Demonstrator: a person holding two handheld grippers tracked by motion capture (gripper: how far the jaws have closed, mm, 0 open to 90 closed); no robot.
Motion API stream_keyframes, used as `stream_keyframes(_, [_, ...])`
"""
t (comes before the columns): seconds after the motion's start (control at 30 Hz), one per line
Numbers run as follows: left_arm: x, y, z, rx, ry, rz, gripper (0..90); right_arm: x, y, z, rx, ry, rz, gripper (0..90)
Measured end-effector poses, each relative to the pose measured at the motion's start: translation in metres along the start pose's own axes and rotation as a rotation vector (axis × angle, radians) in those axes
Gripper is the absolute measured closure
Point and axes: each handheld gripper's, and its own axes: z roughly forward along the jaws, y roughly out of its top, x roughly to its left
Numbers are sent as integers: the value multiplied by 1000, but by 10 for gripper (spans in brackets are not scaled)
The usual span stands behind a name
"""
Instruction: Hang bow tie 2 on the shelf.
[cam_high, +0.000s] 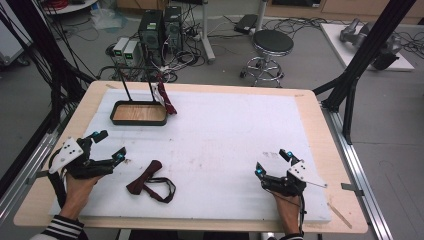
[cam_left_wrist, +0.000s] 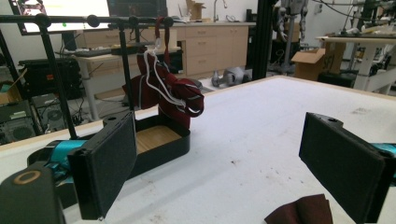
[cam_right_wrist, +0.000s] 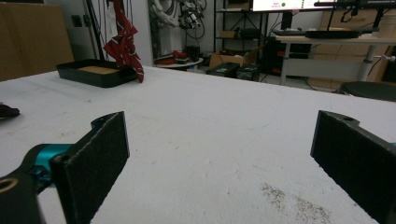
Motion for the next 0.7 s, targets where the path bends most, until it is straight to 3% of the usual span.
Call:
stream_keyframes(0.1, [1, 1, -2, 28, -9, 24, 119, 0, 0, 0, 0, 0, 0, 36])
stream_keyframes(0.3, [2, 6, -7, 78, -29, 31, 118, 0, 0, 0, -2, 0, -5, 36])
stream_keyframes(0.5, [-4, 17, -12, 150, -91, 58, 118, 0, 0, 0, -1, 0, -6, 36])
stream_keyframes(0.7, [-13, 25, -13, 281, -155, 77, 118, 0, 0, 0, -1, 0, -7, 36])
